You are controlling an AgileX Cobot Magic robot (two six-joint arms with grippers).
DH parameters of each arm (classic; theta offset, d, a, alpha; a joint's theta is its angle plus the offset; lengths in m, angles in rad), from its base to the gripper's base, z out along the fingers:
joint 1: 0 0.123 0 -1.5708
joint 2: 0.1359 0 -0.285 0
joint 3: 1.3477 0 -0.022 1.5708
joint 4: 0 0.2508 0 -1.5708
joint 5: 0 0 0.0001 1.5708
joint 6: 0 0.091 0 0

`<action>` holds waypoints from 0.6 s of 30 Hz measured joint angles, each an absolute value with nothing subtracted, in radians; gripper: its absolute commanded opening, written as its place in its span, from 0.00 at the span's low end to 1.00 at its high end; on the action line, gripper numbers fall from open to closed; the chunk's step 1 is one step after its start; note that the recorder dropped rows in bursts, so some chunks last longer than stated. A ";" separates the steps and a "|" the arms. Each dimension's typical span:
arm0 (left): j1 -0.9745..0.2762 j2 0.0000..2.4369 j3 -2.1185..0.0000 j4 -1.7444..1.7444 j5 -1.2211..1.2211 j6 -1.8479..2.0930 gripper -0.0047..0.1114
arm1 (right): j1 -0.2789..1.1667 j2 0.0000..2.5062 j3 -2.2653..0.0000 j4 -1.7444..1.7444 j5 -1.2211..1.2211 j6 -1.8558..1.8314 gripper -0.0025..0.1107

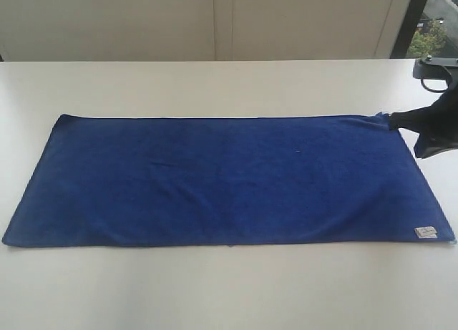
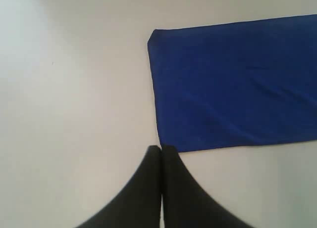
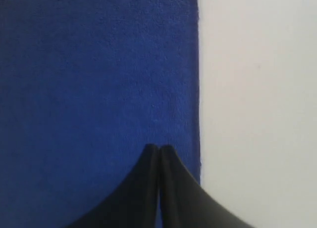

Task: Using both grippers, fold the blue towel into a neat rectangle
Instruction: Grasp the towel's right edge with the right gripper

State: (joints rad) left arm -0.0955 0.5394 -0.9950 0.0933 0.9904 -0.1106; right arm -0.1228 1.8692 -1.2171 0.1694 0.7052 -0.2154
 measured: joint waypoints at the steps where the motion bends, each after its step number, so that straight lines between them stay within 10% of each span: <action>1: -0.095 0.539 -0.995 0.093 0.990 -0.111 0.04 | -0.123 1.895 -1.234 0.176 0.697 -0.221 0.15; 6: -0.095 0.539 -0.995 0.093 0.990 -0.111 0.04 | -0.123 1.964 -1.281 0.162 0.676 -0.235 0.33; 18: -0.095 0.539 -0.995 0.093 0.990 -0.111 0.04 | -0.123 2.033 -1.288 0.121 0.618 -0.245 0.33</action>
State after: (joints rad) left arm -0.0955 0.5394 -0.9950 0.0933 0.9904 -0.1106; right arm -0.1228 2.0330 -1.2877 0.1208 0.6176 -0.2453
